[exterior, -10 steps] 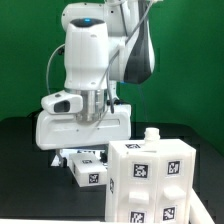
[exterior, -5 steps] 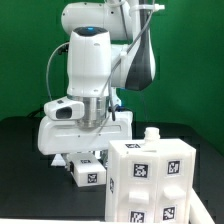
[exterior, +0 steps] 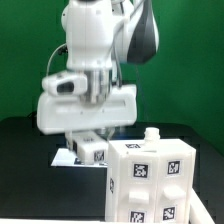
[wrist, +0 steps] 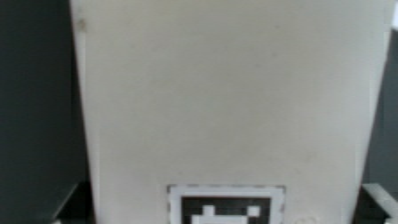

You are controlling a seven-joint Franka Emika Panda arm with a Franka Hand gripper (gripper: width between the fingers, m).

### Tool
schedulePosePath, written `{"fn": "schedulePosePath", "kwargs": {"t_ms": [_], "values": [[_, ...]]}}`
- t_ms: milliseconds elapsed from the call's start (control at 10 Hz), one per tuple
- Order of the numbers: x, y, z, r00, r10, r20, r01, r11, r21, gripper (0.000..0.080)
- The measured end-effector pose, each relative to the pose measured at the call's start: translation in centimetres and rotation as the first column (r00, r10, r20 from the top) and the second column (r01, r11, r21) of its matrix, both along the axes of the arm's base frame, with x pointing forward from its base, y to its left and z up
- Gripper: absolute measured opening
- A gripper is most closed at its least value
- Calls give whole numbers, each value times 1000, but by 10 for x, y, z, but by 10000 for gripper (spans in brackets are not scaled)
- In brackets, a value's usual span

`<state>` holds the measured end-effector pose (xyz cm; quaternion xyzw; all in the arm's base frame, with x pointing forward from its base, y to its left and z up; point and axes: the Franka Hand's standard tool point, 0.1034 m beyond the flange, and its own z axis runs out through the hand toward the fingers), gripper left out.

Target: Assemble cabinet

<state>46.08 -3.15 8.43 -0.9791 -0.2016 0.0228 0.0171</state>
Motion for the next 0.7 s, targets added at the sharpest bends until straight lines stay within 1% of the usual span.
{"fn": "schedulePosePath", "kwargs": {"t_ms": [100, 200, 300, 400, 600, 700], "values": [[14, 5, 27, 1000, 3, -5, -3, 1000, 13, 554], [21, 11, 42, 1000, 9, 16, -9, 1000, 8, 555], [18, 15, 42, 1000, 0, 15, 0, 1000, 8, 555], [18, 13, 40, 1000, 0, 11, 0, 1000, 8, 555], [20, 14, 41, 1000, 6, 15, -6, 1000, 5, 555], [34, 18, 52, 999, 29, 33, -29, 999, -13, 555]]}}
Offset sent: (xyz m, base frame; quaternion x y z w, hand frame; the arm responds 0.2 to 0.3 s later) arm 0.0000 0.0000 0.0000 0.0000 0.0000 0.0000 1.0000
